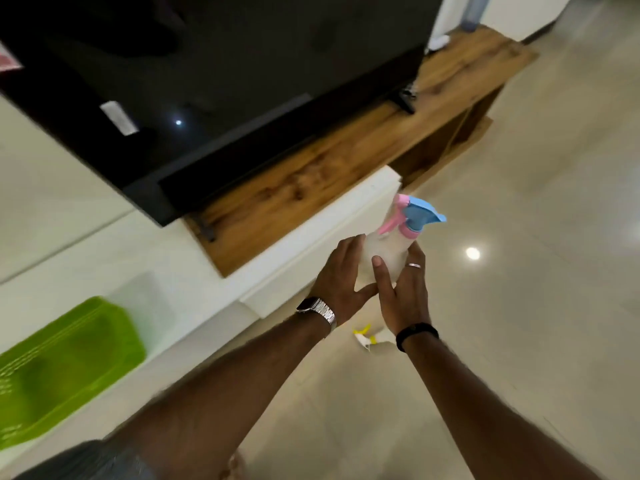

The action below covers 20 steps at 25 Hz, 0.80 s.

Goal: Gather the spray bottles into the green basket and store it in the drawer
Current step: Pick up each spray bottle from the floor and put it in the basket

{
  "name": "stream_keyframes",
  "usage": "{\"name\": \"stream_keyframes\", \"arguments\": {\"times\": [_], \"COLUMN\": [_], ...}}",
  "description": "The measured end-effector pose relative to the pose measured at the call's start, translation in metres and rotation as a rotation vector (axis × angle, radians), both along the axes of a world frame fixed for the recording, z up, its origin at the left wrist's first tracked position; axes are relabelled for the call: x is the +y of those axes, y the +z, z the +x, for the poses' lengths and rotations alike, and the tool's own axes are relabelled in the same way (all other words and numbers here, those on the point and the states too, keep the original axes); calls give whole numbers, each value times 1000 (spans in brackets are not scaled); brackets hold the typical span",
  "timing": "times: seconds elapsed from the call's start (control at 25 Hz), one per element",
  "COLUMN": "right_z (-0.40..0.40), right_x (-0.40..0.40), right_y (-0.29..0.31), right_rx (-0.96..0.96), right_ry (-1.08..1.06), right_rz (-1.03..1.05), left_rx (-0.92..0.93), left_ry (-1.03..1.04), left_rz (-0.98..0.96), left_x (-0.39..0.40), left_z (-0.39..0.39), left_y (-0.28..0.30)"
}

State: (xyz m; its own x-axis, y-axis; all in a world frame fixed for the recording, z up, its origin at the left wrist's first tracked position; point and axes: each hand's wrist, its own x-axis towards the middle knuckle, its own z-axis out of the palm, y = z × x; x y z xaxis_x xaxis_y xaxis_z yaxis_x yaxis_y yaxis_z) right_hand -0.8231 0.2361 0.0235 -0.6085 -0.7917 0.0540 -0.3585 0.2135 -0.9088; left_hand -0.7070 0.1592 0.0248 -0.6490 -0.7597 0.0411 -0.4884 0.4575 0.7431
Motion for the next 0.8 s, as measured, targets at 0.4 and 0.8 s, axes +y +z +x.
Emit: {"name": "stream_keyframes", "arguments": {"times": [0.4, 0.8], "right_z": [331, 559], "right_x": [-169, -157], "right_y": [36, -45], "right_rx": [-8, -34], "right_ry": [576, 940], "right_rz": [-5, 130], "left_rx": [1, -444], "left_ry": [546, 799], "left_rz": [-80, -13], "left_x": [-98, -33], "left_z": [358, 592], "left_y": [36, -31]}}
